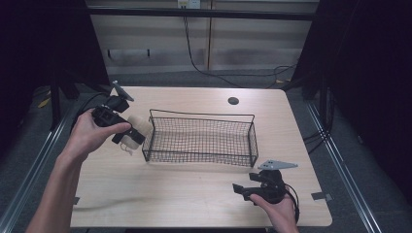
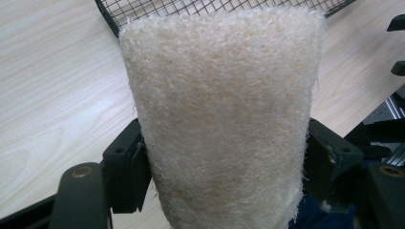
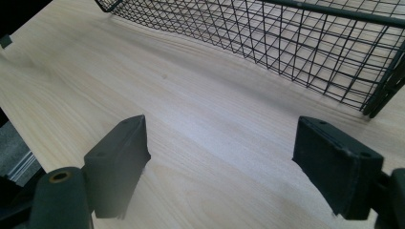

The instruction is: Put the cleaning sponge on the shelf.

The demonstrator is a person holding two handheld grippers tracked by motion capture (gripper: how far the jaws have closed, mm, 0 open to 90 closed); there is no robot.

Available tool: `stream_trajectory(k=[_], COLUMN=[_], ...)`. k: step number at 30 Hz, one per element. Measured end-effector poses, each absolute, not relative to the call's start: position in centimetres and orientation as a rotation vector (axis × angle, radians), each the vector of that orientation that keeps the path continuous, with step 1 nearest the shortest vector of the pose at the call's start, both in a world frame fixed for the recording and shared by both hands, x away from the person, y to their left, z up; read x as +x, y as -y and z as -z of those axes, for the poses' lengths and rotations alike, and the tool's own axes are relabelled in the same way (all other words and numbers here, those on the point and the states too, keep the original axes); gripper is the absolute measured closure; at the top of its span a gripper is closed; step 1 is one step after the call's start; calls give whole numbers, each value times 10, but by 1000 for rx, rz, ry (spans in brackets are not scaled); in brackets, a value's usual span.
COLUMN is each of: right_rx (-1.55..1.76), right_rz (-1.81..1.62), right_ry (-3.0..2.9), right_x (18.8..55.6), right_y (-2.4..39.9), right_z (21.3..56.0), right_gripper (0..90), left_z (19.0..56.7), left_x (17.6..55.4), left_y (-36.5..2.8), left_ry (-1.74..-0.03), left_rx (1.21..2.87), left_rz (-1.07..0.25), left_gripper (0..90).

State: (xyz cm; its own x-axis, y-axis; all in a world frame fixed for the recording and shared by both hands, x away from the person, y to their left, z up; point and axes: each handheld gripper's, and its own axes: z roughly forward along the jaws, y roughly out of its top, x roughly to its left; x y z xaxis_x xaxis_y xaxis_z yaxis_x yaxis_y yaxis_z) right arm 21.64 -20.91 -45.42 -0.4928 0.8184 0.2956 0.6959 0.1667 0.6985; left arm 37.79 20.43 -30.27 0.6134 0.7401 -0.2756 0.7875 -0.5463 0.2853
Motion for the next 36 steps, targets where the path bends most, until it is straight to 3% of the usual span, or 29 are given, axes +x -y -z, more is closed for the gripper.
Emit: stream_trajectory(k=[19, 36], right_rx=[1494, 1496], right_rz=[-1239, -1243], right_ry=[-2286, -2289], right_x=[216, 216], right_y=[209, 209], right_z=[454, 454], right_gripper=[189, 189], left_z=[292, 302], left_x=[397, 414], left_y=[-165, -141], left_ry=[-1258, -1375], left_rx=[2481, 2399], left_rz=[156, 158], left_gripper=[286, 286])
